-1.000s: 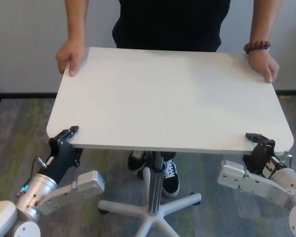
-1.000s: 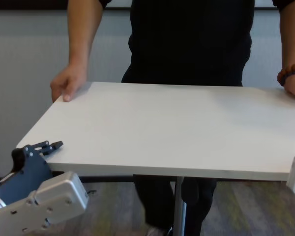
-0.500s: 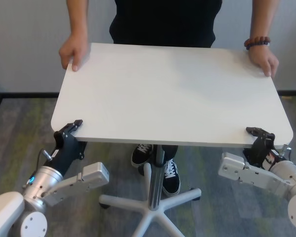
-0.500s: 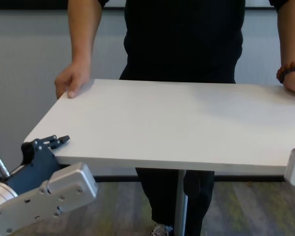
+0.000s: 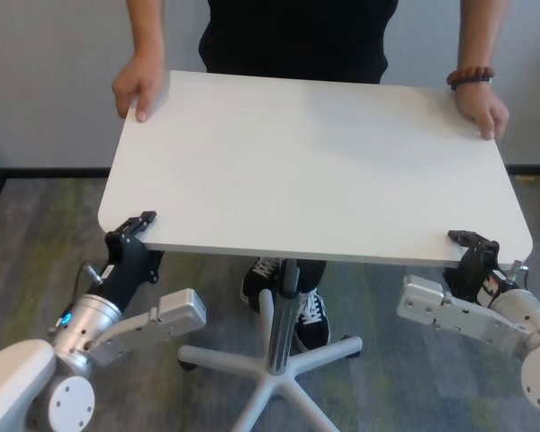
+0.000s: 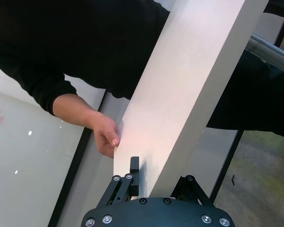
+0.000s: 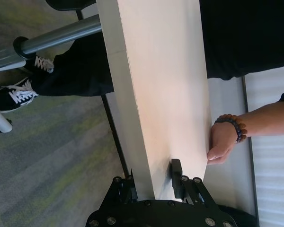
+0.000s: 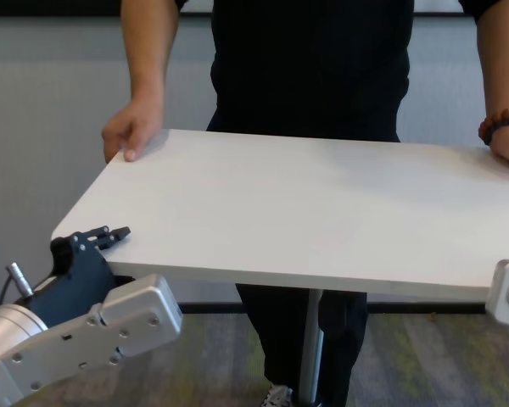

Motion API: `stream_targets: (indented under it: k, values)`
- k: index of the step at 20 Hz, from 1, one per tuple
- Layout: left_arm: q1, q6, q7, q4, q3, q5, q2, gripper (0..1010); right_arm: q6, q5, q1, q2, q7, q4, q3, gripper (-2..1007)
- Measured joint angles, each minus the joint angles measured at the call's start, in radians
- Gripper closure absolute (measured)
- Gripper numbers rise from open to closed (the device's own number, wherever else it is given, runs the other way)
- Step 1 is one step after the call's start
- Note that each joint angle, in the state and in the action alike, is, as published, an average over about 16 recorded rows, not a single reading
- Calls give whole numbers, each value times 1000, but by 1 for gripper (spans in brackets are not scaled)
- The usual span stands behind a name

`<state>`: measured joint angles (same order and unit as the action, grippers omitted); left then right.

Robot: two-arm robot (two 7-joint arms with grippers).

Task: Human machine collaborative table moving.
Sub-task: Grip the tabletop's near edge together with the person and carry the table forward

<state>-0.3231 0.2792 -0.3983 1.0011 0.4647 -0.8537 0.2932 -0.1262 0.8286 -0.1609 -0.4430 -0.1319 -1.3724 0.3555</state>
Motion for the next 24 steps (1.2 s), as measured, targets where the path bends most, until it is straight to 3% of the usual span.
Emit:
stream_targets:
  k: [24]
  values:
    - [-125, 22, -67, -219, 65, -17, -68, 687, 68, -15, -124, 32, 55, 205, 51, 648]
